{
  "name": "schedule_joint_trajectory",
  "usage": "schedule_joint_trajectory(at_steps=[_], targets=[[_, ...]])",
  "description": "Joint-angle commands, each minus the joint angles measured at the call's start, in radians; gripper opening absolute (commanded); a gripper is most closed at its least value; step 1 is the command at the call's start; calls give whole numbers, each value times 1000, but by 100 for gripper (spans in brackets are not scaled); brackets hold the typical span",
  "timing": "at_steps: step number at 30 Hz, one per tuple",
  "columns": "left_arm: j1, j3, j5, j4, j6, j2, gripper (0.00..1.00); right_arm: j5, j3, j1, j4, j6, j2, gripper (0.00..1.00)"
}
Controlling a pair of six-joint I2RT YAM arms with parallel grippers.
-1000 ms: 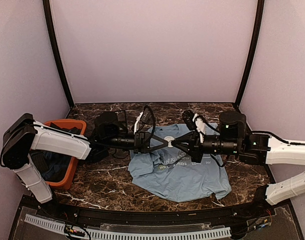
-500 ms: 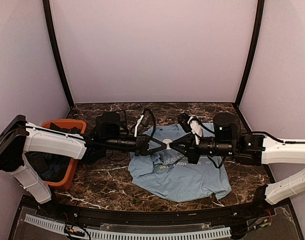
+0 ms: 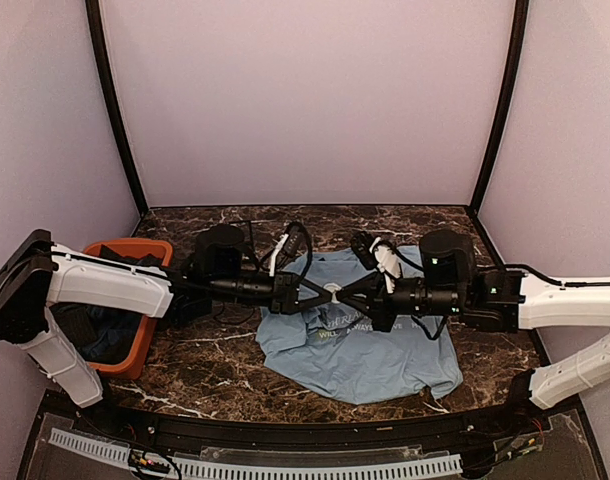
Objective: Pin the brooch onto the clothing
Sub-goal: Open the brooch at the center of the board.
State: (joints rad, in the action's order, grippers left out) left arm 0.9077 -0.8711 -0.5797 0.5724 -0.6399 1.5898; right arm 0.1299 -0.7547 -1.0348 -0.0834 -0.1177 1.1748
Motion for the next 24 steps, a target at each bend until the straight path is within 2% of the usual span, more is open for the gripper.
schedule_joint_trajectory(at_steps=[1, 4, 8, 13, 15, 17, 20, 21, 24], targets=[[-2, 6, 40, 17, 13, -30, 33, 94, -9, -54, -124, -8, -10, 0], [-3, 70, -45, 126, -5, -85, 46, 53, 10, -53, -123, -10, -35, 0], [-2, 122, -95, 159, 21, -179, 50, 2, 27, -45, -110, -15, -72, 0], [-4, 174, -54, 27, 99, -336, 60, -43, 22, -26, -63, -28, -93, 0], [-3, 176, 17, -74, 157, -424, 66, -62, 19, -13, -44, -48, -93, 0], [-3, 152, 137, -206, 255, -459, 76, -90, 11, 8, -8, -87, -92, 0], [-3, 93, 253, -424, 346, -448, 87, -124, 0, 59, 70, -163, -97, 0], [-3, 61, 298, -455, 382, -427, 94, -125, -3, 79, 102, -183, -100, 0], [-3, -7, 323, -526, 428, -355, 99, -174, -5, 144, 188, -227, -125, 0]])
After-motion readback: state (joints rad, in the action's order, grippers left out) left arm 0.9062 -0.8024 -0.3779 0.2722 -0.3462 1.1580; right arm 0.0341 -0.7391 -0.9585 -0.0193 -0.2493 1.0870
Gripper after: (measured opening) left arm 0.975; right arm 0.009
